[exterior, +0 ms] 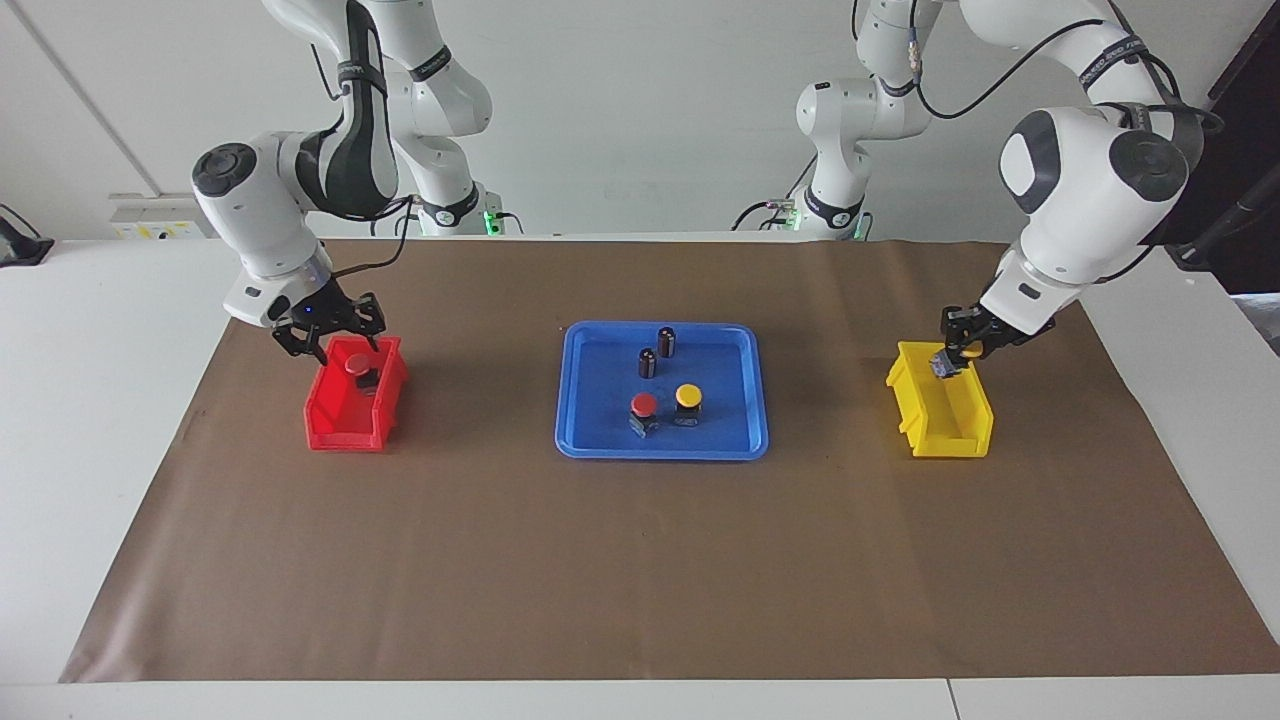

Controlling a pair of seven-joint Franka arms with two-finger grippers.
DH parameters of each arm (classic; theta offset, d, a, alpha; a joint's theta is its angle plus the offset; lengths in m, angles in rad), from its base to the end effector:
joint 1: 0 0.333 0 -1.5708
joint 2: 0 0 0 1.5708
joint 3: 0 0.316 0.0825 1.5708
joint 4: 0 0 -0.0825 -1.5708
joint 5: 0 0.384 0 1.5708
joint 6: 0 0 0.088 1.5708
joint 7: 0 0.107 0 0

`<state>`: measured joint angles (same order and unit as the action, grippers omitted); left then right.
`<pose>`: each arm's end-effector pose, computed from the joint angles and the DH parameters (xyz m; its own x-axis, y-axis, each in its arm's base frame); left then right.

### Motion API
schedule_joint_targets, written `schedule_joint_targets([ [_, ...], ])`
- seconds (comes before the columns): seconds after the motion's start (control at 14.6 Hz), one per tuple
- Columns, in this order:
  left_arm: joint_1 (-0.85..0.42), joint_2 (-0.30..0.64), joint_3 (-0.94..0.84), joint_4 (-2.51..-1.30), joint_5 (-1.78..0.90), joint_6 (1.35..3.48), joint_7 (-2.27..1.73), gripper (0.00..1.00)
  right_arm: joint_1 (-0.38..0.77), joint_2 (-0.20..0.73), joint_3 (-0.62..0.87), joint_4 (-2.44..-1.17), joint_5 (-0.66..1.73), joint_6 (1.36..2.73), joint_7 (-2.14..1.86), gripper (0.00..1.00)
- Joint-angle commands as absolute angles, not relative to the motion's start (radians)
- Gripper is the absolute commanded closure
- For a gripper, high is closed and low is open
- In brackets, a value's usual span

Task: Sort red and yellow buttons by color
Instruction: 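Grasp the yellow button with the left gripper and carry it to the yellow bin, then grasp the other red button with the right gripper while the left gripper releases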

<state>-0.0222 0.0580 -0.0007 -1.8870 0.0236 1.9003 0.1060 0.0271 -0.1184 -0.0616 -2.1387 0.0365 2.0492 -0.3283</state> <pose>0.5713 -0.0114 0.4693 0.9896 -0.1361 -0.0468 -0.1370 -0.9904 -0.0171 0.5171 -0.0166 0.4595 0.9611 0.2735 0.0397 0.2747 -0.9611 -0.0289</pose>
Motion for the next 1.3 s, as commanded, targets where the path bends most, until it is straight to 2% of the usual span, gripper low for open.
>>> schedule_joint_targets([
  [0.0,0.012,-0.023,-0.014,-2.087,0.049,2.072,0.159,0.99,0.231,0.007,-0.051,-1.903,0.049,1.98,-0.052,0.04],
  [0.07,0.012,-0.021,-0.014,-2.109,0.049,2.088,0.163,0.99,0.311,0.041,-0.051,-1.841,0.045,1.973,0.085,0.01],
  [0.27,0.012,-0.021,-0.014,-2.184,0.048,2.166,0.153,0.99,0.467,0.249,-0.048,-1.569,0.04,1.925,0.403,0.0],
  [0.41,0.011,-0.021,-0.014,-2.227,0.049,2.206,0.153,0.99,0.515,0.302,-0.048,-1.545,0.04,1.966,0.458,0.0],
  [0.55,0.011,-0.025,-0.014,-2.252,0.049,2.207,0.155,0.98,0.57,0.365,-0.049,-1.574,0.032,2.053,0.524,0.0],
  [0.68,0.011,-0.035,-0.014,-2.272,0.048,2.204,0.156,0.96,0.574,0.379,-0.048,-1.601,0.023,2.1,0.532,0.0],
  [0.75,0.011,-0.035,-0.014,-2.272,0.049,2.207,0.155,0.84,0.586,0.391,-0.048,-1.601,0.023,2.106,0.54,0.0],
  [0.89,0.009,-0.032,-0.015,-2.266,0.049,2.212,0.15,0.32,0.6,0.42,-0.048,-1.605,0.021,2.144,0.546,0.0],
  [1.03,0.009,-0.032,-0.015,-2.263,0.049,2.207,0.15,0.15,0.607,0.433,-0.048,-1.644,0.021,2.202,0.546,0.0],
  [1.23,-0.002,-0.017,-0.015,-2.15,0.049,2.113,0.149,0.14,0.626,0.439,-0.048,-1.684,0.005,2.237,0.546,0.01],
])
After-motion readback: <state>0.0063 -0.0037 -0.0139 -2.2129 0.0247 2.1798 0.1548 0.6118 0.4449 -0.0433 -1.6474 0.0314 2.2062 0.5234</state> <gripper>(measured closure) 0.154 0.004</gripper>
